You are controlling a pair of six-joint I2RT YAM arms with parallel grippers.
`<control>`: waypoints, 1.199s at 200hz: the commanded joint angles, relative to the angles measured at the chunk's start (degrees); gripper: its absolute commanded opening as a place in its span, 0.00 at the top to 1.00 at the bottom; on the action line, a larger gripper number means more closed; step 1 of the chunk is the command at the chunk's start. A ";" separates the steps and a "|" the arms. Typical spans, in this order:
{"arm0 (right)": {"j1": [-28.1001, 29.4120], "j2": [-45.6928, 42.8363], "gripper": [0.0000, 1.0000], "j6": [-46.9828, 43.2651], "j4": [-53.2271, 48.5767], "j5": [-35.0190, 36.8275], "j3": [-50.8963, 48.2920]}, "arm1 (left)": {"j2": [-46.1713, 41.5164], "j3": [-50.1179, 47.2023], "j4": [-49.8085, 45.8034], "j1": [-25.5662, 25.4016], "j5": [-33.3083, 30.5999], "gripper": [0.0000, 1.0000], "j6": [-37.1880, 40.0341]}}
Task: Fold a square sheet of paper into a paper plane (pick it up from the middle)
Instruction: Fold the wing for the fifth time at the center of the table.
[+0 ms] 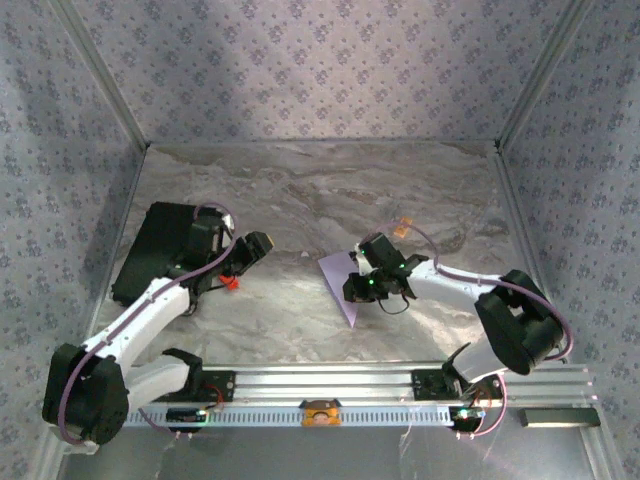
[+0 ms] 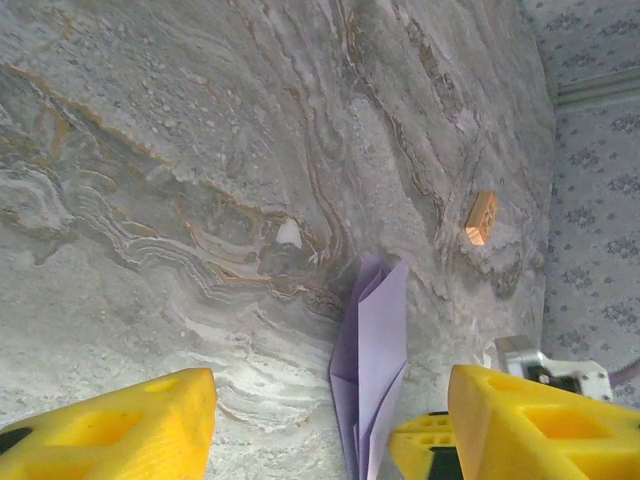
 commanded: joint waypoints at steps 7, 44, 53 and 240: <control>-0.03 3.23 0.89 4.15 2.32 0.35 -1.13 | 1.31 0.28 2.67 -1.22 1.35 0.39 -0.56; -0.03 6.34 0.91 13.81 3.71 2.71 -2.08 | 2.79 0.63 3.40 -3.15 1.07 0.43 -0.91; 0.17 6.60 0.92 17.63 4.37 3.98 -2.66 | 3.18 0.63 3.66 -3.48 1.12 0.46 -1.08; -5.48 -25.58 0.83 32.86 10.88 13.40 -19.48 | 30.97 18.35 10.71 -18.03 7.25 0.90 -0.01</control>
